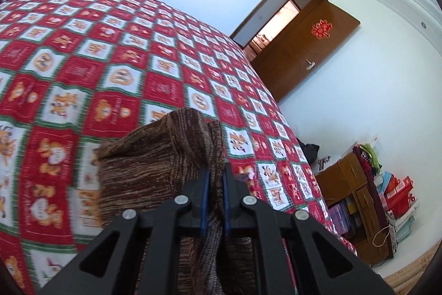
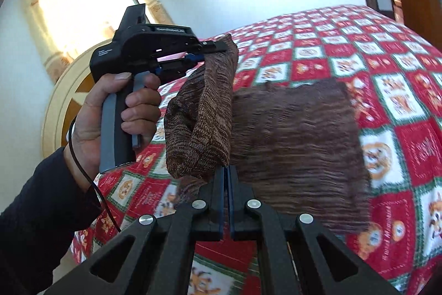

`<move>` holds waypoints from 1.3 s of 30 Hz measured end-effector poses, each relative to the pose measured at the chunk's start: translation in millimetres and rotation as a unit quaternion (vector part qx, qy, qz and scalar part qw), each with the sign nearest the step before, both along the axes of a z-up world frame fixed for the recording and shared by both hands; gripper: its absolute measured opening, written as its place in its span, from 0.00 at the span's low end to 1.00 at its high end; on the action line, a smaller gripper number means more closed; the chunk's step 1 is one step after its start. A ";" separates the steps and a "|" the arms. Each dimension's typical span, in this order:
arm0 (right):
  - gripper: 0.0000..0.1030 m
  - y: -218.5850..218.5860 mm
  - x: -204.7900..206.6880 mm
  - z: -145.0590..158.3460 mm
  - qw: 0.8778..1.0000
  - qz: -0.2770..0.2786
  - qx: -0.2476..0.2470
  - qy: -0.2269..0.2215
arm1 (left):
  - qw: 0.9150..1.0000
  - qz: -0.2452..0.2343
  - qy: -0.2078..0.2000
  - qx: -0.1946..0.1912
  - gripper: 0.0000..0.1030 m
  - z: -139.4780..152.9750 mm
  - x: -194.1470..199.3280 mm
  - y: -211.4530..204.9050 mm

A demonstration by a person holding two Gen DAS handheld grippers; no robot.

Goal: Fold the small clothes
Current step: 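Lift the grasped edge and fold it over the sweater with both grippers, then lower the fold onto the sweater and open both grippers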

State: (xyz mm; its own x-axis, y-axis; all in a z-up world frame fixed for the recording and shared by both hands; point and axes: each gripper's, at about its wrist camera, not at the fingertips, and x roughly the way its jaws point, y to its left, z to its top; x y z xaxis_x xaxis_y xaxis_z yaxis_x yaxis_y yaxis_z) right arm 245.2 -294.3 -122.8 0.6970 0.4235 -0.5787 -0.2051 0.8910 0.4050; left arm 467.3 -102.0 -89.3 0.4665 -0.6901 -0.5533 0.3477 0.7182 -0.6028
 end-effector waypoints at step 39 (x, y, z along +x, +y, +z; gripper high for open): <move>0.64 -125.4 -35.5 -30.0 0.982 -0.165 0.088 0.031 | 0.977 -0.012 -0.127 0.173 0.70 -19.4 -104.2 -57.0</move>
